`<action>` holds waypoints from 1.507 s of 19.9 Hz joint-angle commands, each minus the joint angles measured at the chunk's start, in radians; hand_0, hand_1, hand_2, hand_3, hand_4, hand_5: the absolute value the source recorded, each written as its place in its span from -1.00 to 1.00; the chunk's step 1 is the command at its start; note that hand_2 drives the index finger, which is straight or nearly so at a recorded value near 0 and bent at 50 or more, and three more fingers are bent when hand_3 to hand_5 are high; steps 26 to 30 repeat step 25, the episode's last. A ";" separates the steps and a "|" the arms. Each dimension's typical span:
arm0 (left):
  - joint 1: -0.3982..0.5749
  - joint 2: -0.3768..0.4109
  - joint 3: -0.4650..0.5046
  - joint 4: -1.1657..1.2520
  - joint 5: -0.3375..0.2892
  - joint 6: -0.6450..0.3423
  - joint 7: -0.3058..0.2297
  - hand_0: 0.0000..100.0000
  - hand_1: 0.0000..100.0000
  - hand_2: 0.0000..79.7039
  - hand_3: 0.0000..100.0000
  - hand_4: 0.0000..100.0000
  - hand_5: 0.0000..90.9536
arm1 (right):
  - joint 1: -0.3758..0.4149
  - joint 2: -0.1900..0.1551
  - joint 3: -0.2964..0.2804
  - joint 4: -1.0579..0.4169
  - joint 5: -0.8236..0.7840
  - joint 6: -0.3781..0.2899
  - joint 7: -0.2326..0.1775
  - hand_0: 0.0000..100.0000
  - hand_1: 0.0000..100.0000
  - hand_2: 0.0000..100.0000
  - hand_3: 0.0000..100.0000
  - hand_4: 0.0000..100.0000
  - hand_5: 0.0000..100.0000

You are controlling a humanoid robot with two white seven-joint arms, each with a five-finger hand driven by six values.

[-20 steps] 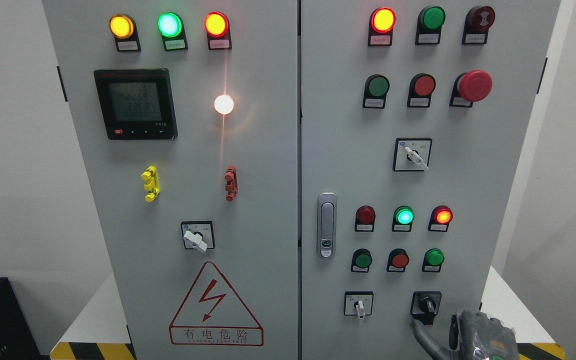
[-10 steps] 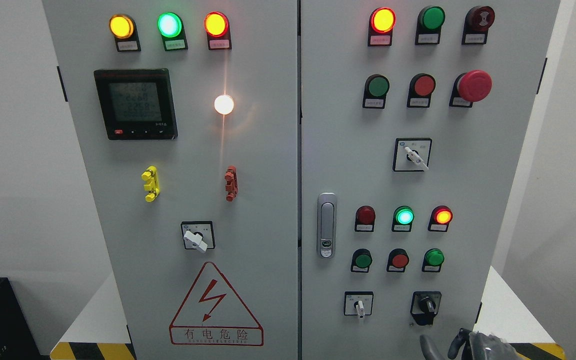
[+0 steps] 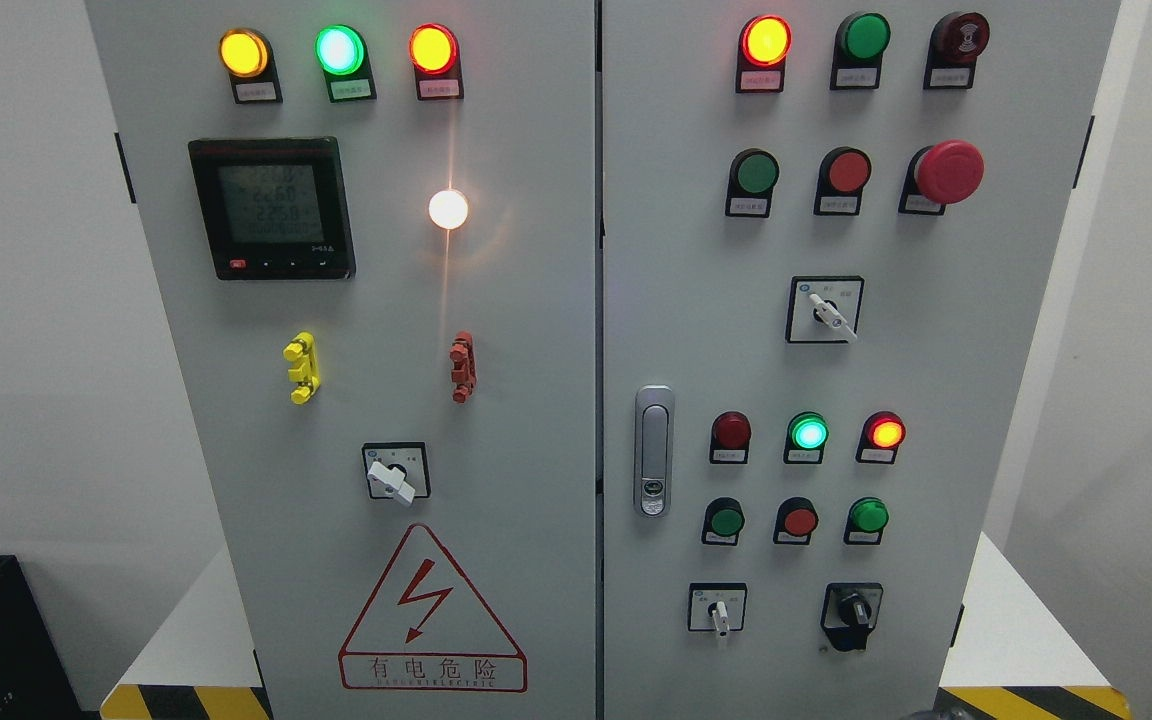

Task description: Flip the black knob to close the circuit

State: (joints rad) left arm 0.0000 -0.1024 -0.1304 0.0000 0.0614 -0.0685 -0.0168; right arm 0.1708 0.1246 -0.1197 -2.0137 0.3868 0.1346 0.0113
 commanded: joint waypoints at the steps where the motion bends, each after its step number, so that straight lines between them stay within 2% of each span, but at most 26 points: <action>1: 0.021 0.000 0.000 -0.023 0.000 0.000 0.000 -0.76 0.11 -1.00 -1.00 -1.00 -1.00 | 0.087 -0.003 0.029 -0.077 -0.310 -0.030 -0.008 -1.00 -1.00 -0.37 -0.01 -0.04 -0.09; 2: 0.021 0.000 0.000 -0.023 0.000 0.000 0.000 -0.76 0.11 -1.00 -1.00 -1.00 -1.00 | 0.087 -0.003 0.029 -0.077 -0.345 -0.042 -0.008 -1.00 -1.00 -0.40 -0.06 -0.09 -0.14; 4: 0.021 0.000 0.000 -0.023 0.000 0.000 0.000 -0.76 0.11 -1.00 -1.00 -1.00 -1.00 | 0.098 -0.003 0.028 -0.077 -0.414 -0.065 0.004 -1.00 -1.00 -0.50 -0.19 -0.26 -0.38; 5: 0.021 0.000 0.000 -0.023 0.000 0.000 0.000 -0.76 0.11 -1.00 -1.00 -1.00 -1.00 | 0.104 -0.003 0.028 -0.076 -0.440 -0.072 0.009 -1.00 -1.00 -0.52 -0.21 -0.29 -0.42; 7: 0.021 0.000 0.000 -0.023 0.000 0.000 0.000 -0.76 0.11 -1.00 -1.00 -1.00 -1.00 | 0.110 -0.005 0.028 -0.072 -0.486 -0.072 0.050 -1.00 -1.00 -0.63 -0.38 -0.43 -0.63; 9: 0.021 0.000 0.000 -0.023 0.000 0.000 0.000 -0.76 0.11 -1.00 -1.00 -1.00 -1.00 | 0.114 -0.005 0.028 -0.072 -0.508 -0.075 0.091 -1.00 -1.00 -0.74 -0.53 -0.57 -0.76; 13: 0.021 0.001 0.000 -0.023 0.000 0.000 0.000 -0.76 0.11 -1.00 -1.00 -1.00 -1.00 | 0.122 -0.006 0.028 -0.071 -0.508 -0.093 0.107 -1.00 -1.00 -0.87 -0.70 -0.78 -0.95; 21: 0.021 0.000 0.000 -0.023 0.000 0.000 0.000 -0.76 0.11 -1.00 -1.00 -1.00 -1.00 | 0.125 -0.006 0.028 -0.071 -0.510 -0.099 0.110 -1.00 -1.00 -0.96 -0.84 -0.94 -1.00; 30: 0.021 0.000 0.000 -0.023 0.000 0.000 0.000 -0.76 0.11 -1.00 -1.00 -1.00 -1.00 | 0.127 -0.006 0.028 -0.071 -0.510 -0.105 0.110 -1.00 -1.00 -0.98 -0.87 -0.97 -1.00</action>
